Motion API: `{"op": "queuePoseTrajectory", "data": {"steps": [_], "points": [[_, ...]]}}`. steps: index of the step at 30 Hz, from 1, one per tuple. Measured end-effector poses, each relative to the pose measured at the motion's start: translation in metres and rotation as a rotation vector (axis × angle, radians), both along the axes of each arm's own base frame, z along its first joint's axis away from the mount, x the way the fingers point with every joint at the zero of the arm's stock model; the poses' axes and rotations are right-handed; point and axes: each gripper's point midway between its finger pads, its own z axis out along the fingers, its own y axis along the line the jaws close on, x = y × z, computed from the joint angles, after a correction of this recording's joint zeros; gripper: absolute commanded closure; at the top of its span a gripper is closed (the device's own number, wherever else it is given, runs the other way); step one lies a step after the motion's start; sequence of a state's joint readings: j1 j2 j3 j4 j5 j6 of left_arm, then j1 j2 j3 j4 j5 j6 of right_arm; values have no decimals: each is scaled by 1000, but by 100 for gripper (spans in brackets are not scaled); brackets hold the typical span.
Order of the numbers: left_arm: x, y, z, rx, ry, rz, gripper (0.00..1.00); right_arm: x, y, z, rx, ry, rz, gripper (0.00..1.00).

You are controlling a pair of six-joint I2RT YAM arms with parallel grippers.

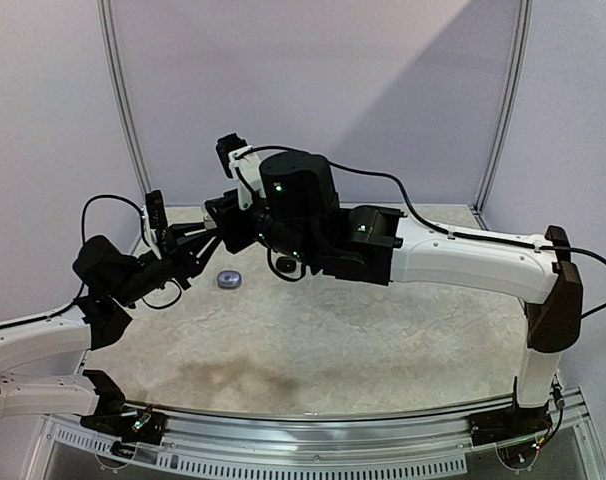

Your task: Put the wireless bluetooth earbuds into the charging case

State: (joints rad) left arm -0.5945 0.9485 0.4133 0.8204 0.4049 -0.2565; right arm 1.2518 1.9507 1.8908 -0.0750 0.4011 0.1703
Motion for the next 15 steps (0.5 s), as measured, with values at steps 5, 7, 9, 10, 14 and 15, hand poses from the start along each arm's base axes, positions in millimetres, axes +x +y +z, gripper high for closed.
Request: {"op": "queuePoseTrajectory", "data": {"steps": [5, 7, 9, 10, 14, 15], "points": [[1, 0, 1, -8, 12, -1, 100, -4, 1, 0, -26, 6, 31, 53], [1, 1, 2, -8, 16, 1, 100, -7, 1, 2, -46, 13, 53, 52], [2, 1, 1, 6, 11, 8, 100, -11, 1, 4, -54, 21, 73, 51], [2, 2, 0, 23, 3, 13, 100, -12, 0, 5, -59, 27, 81, 50], [1, -1, -17, 164, -73, 26, 100, -23, -16, 16, -68, 63, 107, 49], [1, -3, -24, 219, -104, 25, 100, -26, -22, 25, -52, 68, 108, 49]]}}
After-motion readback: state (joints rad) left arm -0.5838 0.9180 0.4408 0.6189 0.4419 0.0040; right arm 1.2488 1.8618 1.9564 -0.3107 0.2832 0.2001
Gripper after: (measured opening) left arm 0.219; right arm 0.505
